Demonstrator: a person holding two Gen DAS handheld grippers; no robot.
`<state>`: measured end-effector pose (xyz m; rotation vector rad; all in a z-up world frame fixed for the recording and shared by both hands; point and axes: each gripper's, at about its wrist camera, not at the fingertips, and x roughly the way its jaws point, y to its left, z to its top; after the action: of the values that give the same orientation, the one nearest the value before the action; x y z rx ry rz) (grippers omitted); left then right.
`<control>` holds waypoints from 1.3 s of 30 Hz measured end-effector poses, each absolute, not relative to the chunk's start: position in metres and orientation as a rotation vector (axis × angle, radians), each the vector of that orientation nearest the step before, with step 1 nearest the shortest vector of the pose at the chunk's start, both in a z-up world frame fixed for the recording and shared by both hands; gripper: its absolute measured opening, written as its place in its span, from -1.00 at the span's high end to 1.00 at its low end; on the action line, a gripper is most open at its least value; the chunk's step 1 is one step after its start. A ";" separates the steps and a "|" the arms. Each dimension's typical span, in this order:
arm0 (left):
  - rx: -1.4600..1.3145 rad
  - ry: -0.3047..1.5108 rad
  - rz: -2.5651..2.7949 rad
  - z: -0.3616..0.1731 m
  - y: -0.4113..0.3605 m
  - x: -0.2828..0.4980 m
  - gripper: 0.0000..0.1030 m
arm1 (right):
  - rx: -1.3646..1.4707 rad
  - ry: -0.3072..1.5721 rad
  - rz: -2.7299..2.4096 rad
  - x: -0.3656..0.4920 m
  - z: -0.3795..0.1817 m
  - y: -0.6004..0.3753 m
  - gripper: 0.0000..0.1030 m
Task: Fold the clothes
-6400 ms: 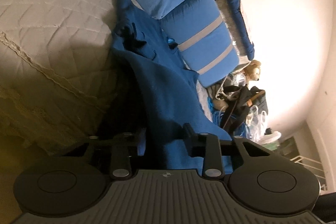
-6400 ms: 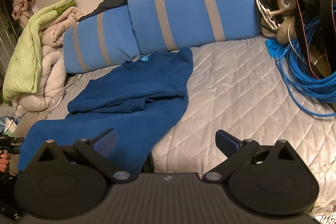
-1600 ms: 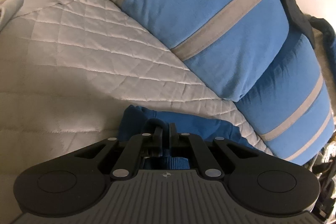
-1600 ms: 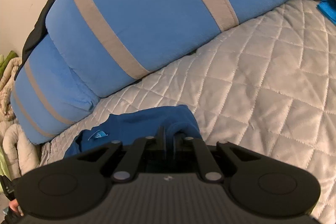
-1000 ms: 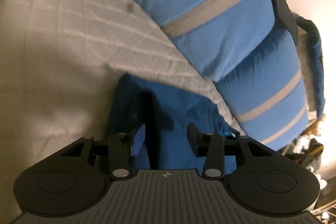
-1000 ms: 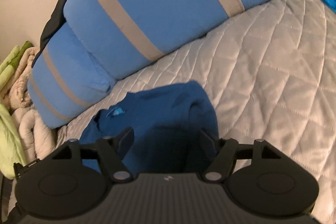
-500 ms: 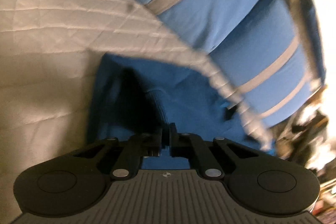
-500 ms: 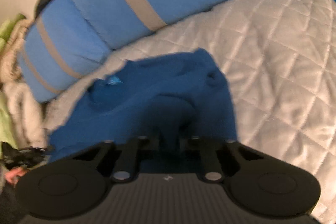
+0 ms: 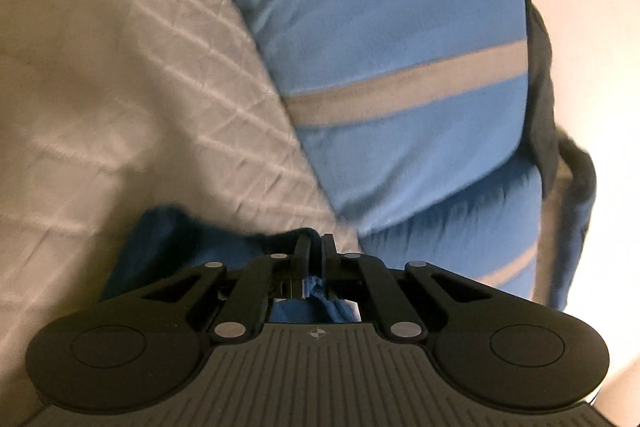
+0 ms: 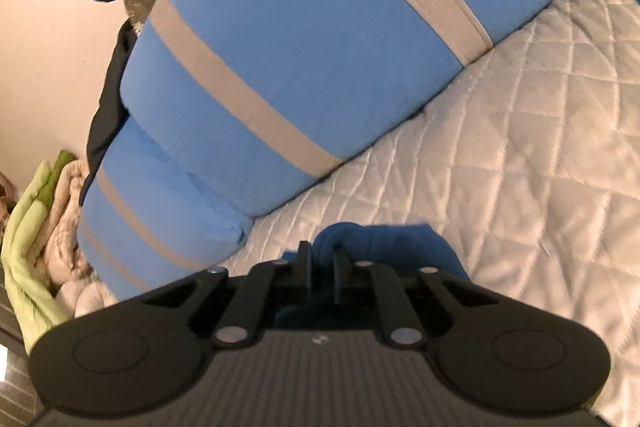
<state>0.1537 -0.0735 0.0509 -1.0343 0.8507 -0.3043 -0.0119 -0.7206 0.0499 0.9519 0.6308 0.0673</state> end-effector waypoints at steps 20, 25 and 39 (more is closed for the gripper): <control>-0.267 0.778 -0.264 0.098 -0.087 0.068 -0.19 | 0.573 0.660 -0.074 -0.040 0.073 -0.703 -0.94; -0.192 0.859 -0.306 0.082 -0.087 0.046 -0.19 | 0.465 0.699 -0.079 -0.069 0.085 -0.695 -0.96; -0.035 0.966 -0.302 0.054 -0.083 0.012 0.67 | 0.453 0.711 -0.123 -0.153 0.126 -0.717 -0.99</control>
<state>0.0116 -0.0833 0.0544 -0.0355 0.9656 -0.3017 -0.1526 -0.7168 0.1265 0.4530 0.7114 -0.1227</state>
